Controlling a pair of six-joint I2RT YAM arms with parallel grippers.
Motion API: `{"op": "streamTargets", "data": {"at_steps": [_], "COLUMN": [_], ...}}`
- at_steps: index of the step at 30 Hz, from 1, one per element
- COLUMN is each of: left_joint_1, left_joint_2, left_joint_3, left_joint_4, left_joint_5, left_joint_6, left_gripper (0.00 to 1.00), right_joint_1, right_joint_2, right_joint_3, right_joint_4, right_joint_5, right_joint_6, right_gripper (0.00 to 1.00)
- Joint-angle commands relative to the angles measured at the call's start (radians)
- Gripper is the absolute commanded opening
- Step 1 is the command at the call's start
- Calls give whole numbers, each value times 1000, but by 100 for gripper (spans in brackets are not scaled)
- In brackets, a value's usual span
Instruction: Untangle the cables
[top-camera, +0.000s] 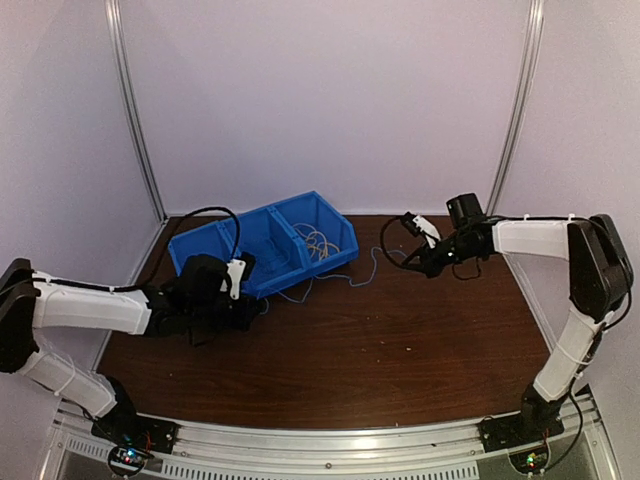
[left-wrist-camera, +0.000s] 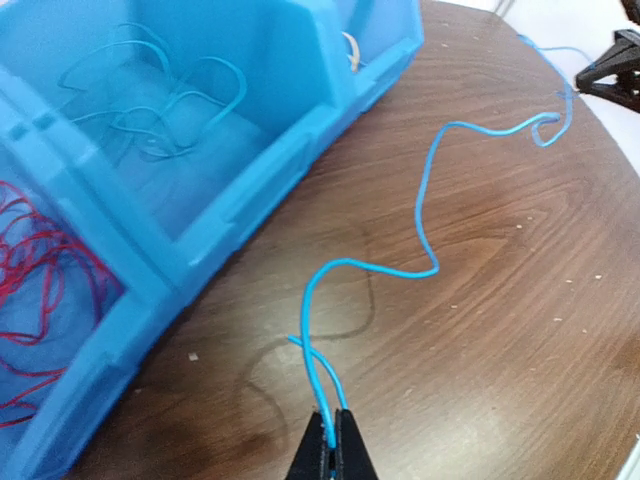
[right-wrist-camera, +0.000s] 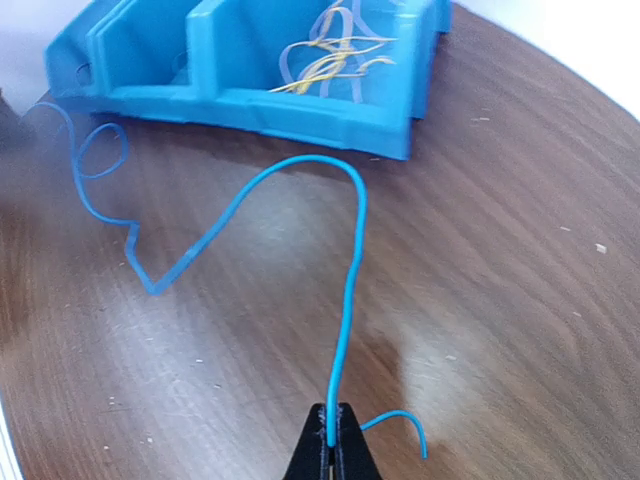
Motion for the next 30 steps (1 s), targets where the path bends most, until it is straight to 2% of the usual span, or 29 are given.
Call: {"op": "streamTargets", "data": {"at_steps": [1, 8, 14, 23, 26, 30], "left_joint_1": [61, 198, 317, 355, 355, 355], "left_joint_2": [-108, -288, -383, -440, -446, -431], "left_joint_3": [10, 11, 44, 32, 26, 52], "left_joint_4": [-196, -306, -384, -418, -393, -323], "left_joint_5": [-132, -174, -195, -249, -214, -95], "left_joint_6": [79, 104, 108, 79, 83, 121], "left_gripper": [0, 0, 0, 0, 0, 0], "right_joint_1": [-96, -226, -291, -373, -383, -343], "right_joint_2": [-66, -79, -67, -50, -55, -104], "right_joint_3": [-36, -49, -51, -51, -56, -68], "right_joint_4": [38, 61, 68, 76, 75, 85], "right_joint_5": [46, 91, 136, 246, 220, 66], "right_joint_6": [43, 80, 101, 159, 153, 136], "right_gripper": [0, 0, 0, 0, 0, 0]}}
